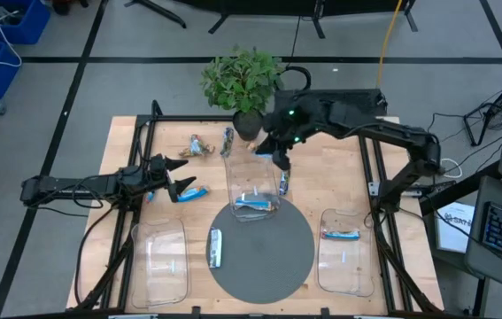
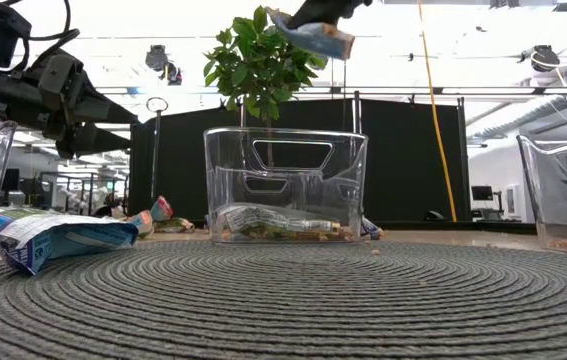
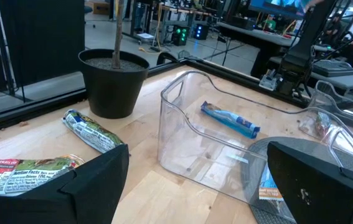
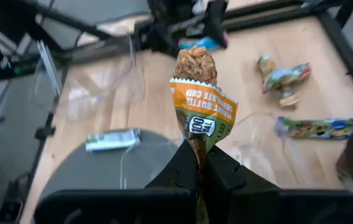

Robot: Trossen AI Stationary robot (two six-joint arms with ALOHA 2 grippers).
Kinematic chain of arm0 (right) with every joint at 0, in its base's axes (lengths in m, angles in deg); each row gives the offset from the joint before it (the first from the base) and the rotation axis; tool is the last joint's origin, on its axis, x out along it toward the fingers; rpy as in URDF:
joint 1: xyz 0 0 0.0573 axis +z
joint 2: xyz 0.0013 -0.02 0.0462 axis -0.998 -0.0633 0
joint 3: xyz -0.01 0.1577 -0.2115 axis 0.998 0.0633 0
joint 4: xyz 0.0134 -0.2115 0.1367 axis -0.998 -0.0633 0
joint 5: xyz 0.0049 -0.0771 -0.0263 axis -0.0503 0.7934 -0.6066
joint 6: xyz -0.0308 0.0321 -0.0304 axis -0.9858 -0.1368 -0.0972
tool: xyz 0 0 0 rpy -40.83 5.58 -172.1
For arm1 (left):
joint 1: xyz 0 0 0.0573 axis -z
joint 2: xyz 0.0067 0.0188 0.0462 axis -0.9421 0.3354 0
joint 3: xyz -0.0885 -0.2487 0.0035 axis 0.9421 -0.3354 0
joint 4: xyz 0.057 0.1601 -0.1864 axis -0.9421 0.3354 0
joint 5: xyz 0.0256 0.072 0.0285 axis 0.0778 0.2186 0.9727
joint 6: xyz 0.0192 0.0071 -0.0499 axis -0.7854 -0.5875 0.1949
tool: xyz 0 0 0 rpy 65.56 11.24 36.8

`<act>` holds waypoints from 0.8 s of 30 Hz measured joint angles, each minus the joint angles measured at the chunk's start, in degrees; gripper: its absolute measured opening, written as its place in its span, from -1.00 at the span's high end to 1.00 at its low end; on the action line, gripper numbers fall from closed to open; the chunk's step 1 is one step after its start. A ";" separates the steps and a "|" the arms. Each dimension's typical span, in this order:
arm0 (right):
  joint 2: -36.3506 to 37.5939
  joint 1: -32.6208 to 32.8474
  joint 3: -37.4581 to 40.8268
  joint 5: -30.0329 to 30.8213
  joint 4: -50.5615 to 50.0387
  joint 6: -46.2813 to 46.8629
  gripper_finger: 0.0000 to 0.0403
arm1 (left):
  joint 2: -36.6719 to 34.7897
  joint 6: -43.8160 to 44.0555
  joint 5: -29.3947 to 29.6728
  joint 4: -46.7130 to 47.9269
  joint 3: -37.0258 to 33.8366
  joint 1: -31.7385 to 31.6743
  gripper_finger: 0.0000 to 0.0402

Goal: Pick and place Granola Bars by type
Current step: Put the right yellow granola bar into the middle transparent bin

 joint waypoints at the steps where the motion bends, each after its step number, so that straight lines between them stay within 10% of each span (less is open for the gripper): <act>1: -0.74 0.40 -0.30 0.18 -0.76 -0.86 1.00 | 0.00 0.01 0.02 0.00 0.01 0.01 -0.89; 24: -10.05 8.81 -0.57 15.44 0.63 -11.10 1.00 | 0.00 0.01 0.01 0.00 0.01 0.01 -0.89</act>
